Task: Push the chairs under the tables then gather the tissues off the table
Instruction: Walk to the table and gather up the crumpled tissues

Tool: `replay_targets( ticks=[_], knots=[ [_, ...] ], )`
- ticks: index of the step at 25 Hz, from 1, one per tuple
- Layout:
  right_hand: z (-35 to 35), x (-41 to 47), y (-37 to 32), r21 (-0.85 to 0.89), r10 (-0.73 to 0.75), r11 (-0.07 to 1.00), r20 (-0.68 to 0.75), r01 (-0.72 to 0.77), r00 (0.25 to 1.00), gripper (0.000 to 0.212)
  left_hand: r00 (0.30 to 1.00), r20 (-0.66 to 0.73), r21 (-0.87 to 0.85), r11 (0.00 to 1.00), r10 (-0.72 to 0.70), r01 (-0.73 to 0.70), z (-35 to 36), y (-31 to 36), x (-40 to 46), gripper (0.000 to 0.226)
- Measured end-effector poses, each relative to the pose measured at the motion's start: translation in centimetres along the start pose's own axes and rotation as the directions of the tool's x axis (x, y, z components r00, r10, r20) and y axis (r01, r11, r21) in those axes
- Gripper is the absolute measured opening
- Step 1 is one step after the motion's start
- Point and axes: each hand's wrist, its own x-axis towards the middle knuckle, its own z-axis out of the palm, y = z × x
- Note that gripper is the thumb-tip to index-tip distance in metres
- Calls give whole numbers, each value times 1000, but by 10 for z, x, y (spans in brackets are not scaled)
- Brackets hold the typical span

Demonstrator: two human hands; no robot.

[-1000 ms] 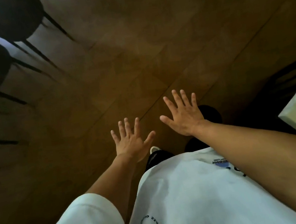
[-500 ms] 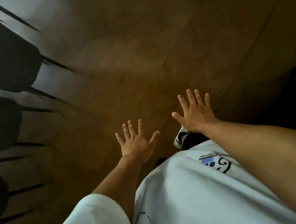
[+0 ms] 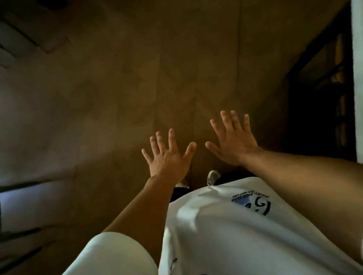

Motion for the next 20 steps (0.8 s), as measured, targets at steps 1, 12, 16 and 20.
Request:
replay_targets(
  ticks=[1, 12, 16, 20],
  knots=[
    [-4, 6, 12, 17, 51, 999, 3, -51, 999, 86, 999, 20, 42, 998, 41, -41, -7, 8, 17, 96],
    [-87, 84, 80, 284, 552, 796, 22, -535, 833, 82, 865, 207, 286, 817, 458, -501, -107, 131, 198, 100],
    [-128, 111, 82, 393, 674, 674, 19, -625, 738, 82, 762, 265, 412, 645, 591, -644, -151, 168, 250, 96],
    [-148, 115, 98, 473, 744, 594, -17, -650, 668, 81, 654, 353, 502, 454, 669, -736, -177, 226, 281, 95]
  ],
)
